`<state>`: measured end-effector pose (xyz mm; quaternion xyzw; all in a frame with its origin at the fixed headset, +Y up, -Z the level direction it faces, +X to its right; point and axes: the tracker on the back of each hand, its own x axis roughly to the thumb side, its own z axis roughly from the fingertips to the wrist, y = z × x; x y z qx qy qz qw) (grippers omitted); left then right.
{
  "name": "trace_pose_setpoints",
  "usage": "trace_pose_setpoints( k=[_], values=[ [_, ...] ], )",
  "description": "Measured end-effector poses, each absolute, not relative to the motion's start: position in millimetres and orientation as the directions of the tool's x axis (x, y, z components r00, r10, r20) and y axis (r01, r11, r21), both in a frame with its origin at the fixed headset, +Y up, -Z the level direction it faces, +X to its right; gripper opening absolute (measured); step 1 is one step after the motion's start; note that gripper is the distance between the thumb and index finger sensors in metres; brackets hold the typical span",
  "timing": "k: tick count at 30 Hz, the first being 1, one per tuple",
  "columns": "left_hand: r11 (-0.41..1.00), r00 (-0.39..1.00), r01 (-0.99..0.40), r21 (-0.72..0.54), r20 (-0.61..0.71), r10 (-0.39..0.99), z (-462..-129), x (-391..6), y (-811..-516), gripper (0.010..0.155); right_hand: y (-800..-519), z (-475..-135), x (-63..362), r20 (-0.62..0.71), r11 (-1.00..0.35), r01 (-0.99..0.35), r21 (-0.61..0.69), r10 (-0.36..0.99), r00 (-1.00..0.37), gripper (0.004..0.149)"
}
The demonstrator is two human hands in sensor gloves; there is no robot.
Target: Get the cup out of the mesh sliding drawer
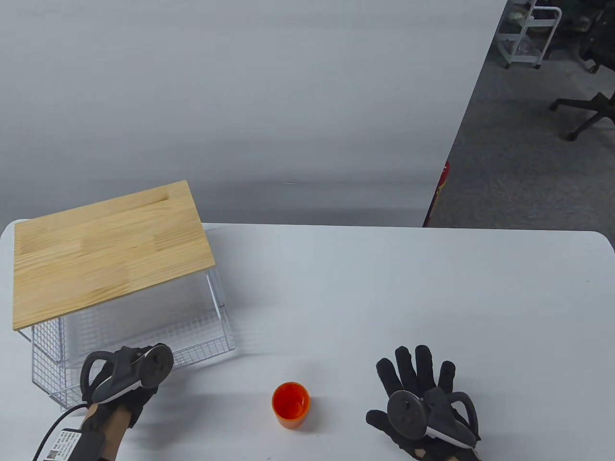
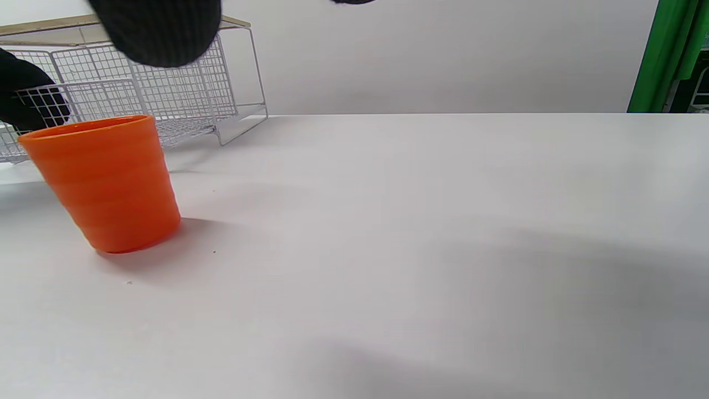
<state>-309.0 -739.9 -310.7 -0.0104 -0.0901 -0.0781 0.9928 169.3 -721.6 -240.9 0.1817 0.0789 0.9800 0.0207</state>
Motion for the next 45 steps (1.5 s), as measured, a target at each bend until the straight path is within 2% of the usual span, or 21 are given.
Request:
trace_pose_setpoints(
  k=[45],
  values=[
    [0.980,0.972,0.197,-0.003,0.133,-0.195,-334,-316,-737,0.030,-723,-243,171,0.342,-0.984,-0.015,0.176,0.075,-0.937,0.089]
  ],
)
